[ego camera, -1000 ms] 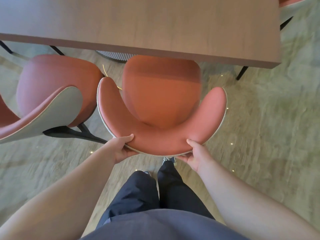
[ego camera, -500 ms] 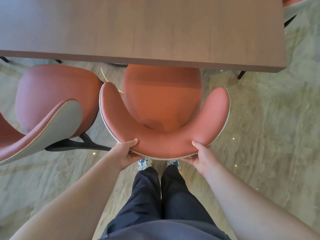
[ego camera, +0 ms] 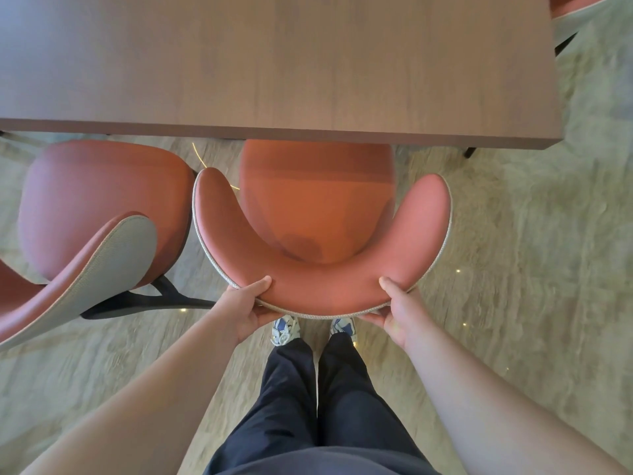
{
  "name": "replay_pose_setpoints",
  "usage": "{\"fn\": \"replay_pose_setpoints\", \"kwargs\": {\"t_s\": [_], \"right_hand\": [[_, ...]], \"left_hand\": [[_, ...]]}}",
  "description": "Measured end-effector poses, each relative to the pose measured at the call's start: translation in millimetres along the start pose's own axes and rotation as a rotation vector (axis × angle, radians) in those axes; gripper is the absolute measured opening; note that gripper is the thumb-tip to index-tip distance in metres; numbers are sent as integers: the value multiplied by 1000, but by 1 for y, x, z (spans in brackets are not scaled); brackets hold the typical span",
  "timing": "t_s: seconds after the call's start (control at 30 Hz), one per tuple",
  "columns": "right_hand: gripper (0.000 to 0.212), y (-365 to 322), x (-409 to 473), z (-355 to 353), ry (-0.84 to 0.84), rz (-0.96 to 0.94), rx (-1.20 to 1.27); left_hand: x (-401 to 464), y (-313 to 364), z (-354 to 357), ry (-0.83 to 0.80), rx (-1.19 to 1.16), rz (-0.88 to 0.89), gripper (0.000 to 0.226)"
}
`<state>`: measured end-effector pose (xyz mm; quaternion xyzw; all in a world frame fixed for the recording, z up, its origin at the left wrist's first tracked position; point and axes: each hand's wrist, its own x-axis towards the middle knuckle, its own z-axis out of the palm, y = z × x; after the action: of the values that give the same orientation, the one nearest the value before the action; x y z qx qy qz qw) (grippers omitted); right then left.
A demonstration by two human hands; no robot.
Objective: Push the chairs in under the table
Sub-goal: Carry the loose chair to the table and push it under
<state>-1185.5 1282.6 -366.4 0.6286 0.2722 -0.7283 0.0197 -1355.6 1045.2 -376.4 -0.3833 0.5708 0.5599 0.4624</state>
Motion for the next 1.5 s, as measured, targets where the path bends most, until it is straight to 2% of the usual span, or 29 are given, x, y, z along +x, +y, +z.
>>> {"fn": "replay_pose_setpoints", "kwargs": {"t_s": [0.07,0.13,0.2,0.27,0.3,0.33,0.4,0.47,0.57,0.67,0.87,1.0,1.17,1.27,1.3,1.37,1.43,1.5], "right_hand": [[37,-2,-2,3,7,-17,-43],[45,-4,-7,5,69,-68,-140],[62,-4,-12,2,258,-246,-406],[71,-2,-24,-2,358,-577,-684],[69,1,-31,-3,338,-791,-809],[65,4,-37,-2,271,-990,-946],[60,13,-41,4,81,-1234,-1259],[59,21,-37,13,-53,-1266,-1541],[63,26,-23,20,-68,-1172,-1847],[60,29,-12,22,-3,-1189,-1907],[45,34,-4,34,155,-1233,-1771],[42,34,-3,34,152,-1251,-1758],[47,29,-13,36,92,-1140,-1775],[49,17,-18,25,29,-1202,-1658],[48,8,-18,18,50,-1233,-1613],[50,-15,-12,4,179,-1235,-1551],[60,-41,-1,-7,336,-1130,-1524],[70,-61,15,-15,445,-1033,-1561]], "left_hand": [[-6,-1,2,-2,31,41,48],[-13,-1,5,67,175,122,56],[-17,-2,5,285,526,331,78],[-24,-4,4,475,939,684,94],[-28,-6,7,476,1120,901,89],[-33,-8,11,400,1276,1093,80],[-35,-17,23,179,1514,1281,66],[-33,-27,32,70,1700,1291,61],[-25,-32,38,86,1900,1233,60],[-18,-33,39,136,1876,1244,51],[-5,-34,37,149,1744,1385,38],[-4,-35,38,148,1733,1397,36],[-14,-34,40,132,1732,1330,41],[-16,-26,31,104,1686,1334,51],[-16,-17,25,124,1661,1334,53],[-10,6,12,265,1578,1276,58],[-1,35,-1,448,1453,1129,66],[9,58,-5,546,1367,975,72]]}}
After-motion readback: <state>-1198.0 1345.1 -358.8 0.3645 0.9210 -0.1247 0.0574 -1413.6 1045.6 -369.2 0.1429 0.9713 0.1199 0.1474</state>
